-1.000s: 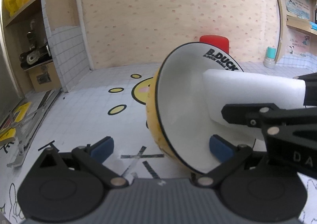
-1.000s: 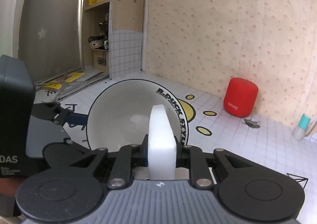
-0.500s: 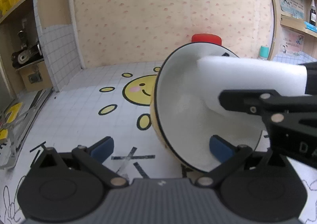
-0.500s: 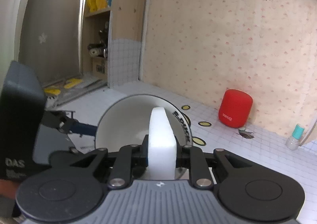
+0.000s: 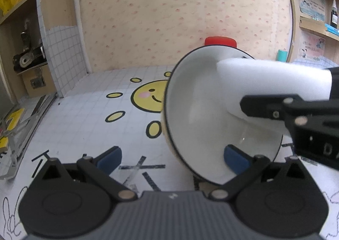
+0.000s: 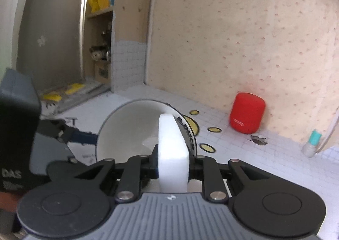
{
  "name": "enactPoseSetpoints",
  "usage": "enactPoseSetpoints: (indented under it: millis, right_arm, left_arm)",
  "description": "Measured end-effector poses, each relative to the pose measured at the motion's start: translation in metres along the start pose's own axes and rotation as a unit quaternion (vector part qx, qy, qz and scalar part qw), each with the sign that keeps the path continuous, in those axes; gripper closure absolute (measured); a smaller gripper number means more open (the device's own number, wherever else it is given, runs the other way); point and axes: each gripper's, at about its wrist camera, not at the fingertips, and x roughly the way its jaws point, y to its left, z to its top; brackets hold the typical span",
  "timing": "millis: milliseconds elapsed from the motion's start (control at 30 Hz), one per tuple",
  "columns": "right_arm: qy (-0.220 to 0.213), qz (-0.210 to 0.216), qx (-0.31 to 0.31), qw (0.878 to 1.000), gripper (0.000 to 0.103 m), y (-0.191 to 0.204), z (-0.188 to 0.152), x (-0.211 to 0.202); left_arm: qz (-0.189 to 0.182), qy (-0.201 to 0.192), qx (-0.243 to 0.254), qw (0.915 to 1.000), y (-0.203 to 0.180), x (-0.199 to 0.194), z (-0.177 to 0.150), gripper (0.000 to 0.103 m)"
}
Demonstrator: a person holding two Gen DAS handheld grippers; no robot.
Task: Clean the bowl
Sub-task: 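Hold the tilted yellow bowl with the left gripper while the right gripper scrubs its interior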
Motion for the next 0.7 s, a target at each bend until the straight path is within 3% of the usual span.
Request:
enactPoseSetpoints:
  millis: [433,700]
  right_arm:
    - [0.015,0.022,0.042,0.999,0.085,-0.011,-0.004,0.001]
    - [0.002,0.007,0.032,0.999,0.085,-0.008,-0.002,-0.002]
  left_arm:
    - [-0.005,0.000,0.007,1.0000,-0.012,0.003,0.005,0.000]
    - [-0.010,-0.002,0.013,0.9999,-0.018,0.006,0.006,0.000]
